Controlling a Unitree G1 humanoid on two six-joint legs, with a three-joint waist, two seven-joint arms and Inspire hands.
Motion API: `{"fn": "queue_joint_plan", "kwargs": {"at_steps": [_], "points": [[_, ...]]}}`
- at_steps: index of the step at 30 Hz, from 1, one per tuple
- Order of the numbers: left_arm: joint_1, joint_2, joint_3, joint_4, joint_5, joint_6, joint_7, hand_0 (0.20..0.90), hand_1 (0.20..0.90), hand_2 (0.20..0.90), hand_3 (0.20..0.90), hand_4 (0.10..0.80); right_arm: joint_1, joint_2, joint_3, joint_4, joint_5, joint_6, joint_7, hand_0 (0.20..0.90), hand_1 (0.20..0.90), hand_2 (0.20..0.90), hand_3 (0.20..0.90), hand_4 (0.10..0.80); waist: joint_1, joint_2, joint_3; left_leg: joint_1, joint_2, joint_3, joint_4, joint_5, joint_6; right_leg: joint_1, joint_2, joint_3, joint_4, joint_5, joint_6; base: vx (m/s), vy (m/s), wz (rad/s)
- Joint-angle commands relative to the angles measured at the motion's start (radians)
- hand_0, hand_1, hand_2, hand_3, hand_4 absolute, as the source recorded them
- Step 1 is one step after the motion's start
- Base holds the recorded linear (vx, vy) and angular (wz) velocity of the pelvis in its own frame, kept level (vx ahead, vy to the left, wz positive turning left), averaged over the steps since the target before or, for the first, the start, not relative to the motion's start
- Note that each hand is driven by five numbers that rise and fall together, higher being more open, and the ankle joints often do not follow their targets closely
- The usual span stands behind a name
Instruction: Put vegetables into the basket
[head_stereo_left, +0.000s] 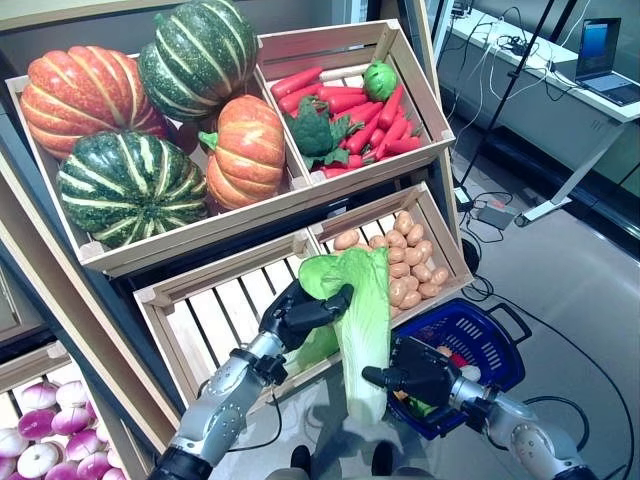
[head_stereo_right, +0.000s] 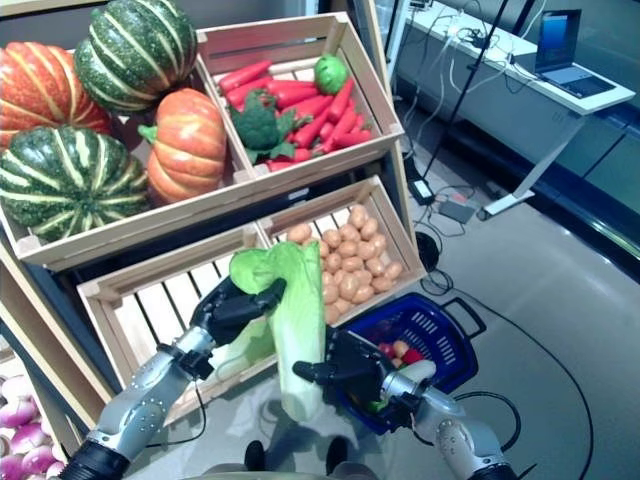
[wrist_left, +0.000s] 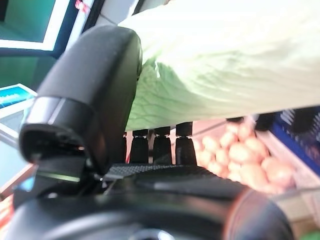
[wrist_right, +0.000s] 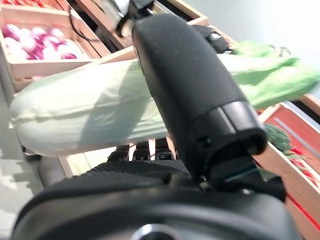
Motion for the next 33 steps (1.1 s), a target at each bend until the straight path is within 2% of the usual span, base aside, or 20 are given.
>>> {"fn": "queue_joint_plan", "kwargs": {"at_steps": [1, 11, 24, 25, 26, 27, 33], "points": [[-0.147, -0.051, -0.018, -0.126, -0.103, -0.103, -0.112, 0.3, 0.3, 0.3, 0.3, 0.4, -0.085, 0.003, 0.037, -0.075, 0.013, -0.003, 0.127, 0.9, 0.9, 0.9, 0.9, 0.8, 0.003, -0.015, -0.063, 0.003, 0.007, -0.028, 0.016, -0.073, -0.03, 0.038, -0.064, -0.01, 0.03, -0.025, 0.065, 0.0, 0.0, 0.0], [-0.149, -0.052, -0.051, -0.162, -0.152, -0.092, -0.174, 0.3, 0.3, 0.3, 0.3, 0.4, -0.077, -0.02, 0.103, -0.041, -0.066, 0.066, 0.15, 0.9, 0.9, 0.9, 0.9, 0.8, 0.006, -0.015, -0.072, 0.003, 0.005, -0.033, 0.011, -0.07, -0.029, 0.038, -0.064, -0.006, 0.026, -0.022, 0.064, 0.0, 0.0, 0.0], [-0.139, -0.036, -0.053, -0.189, -0.151, -0.11, -0.193, 0.3, 0.3, 0.3, 0.3, 0.4, -0.061, -0.054, 0.142, -0.003, -0.195, 0.099, 0.223, 0.9, 0.9, 0.9, 0.9, 0.8, 0.009, -0.014, -0.074, 0.004, 0.006, -0.043, 0.005, -0.063, -0.032, 0.04, -0.06, -0.001, 0.02, -0.018, 0.064, 0.0, 0.0, 0.0], [-0.138, -0.035, -0.053, -0.191, -0.153, -0.108, -0.191, 0.3, 0.3, 0.3, 0.3, 0.4, -0.06, -0.058, 0.144, -0.003, -0.192, 0.097, 0.219, 0.676, 0.676, 0.676, 0.676, 0.651, 0.01, -0.014, -0.074, 0.004, 0.007, -0.044, 0.005, -0.062, -0.032, 0.04, -0.06, -0.001, 0.021, -0.018, 0.064, 0.0, 0.0, 0.0], [-0.138, -0.035, -0.053, -0.191, -0.154, -0.107, -0.19, 0.3, 0.3, 0.3, 0.3, 0.4, -0.06, -0.059, 0.144, -0.002, -0.189, 0.098, 0.215, 0.549, 0.549, 0.549, 0.549, 0.566, 0.01, -0.015, -0.075, 0.004, 0.007, -0.044, 0.005, -0.062, -0.032, 0.041, -0.06, -0.001, 0.021, -0.019, 0.064, 0.0, 0.0, 0.0], [-0.135, -0.035, -0.05, -0.189, -0.154, -0.109, -0.191, 0.3, 0.3, 0.3, 0.3, 0.4, -0.062, -0.06, 0.147, 0.0, -0.179, 0.097, 0.205, 0.3, 0.3, 0.3, 0.3, 0.4, 0.011, -0.014, -0.074, 0.006, 0.007, -0.045, 0.004, -0.061, -0.032, 0.043, -0.059, 0.0, 0.02, -0.019, 0.063, 0.0, 0.0, 0.0], [-0.123, -0.035, -0.043, -0.192, -0.143, -0.114, -0.19, 0.3, 0.3, 0.3, 0.3, 0.4, -0.051, -0.055, 0.144, -0.006, -0.196, 0.083, 0.216, 0.3, 0.3, 0.3, 0.3, 0.4, 0.009, -0.011, -0.072, 0.005, 0.006, -0.045, 0.006, -0.061, -0.032, 0.043, -0.059, 0.003, 0.023, -0.02, 0.061, 0.0, 0.0, 0.0]]}}
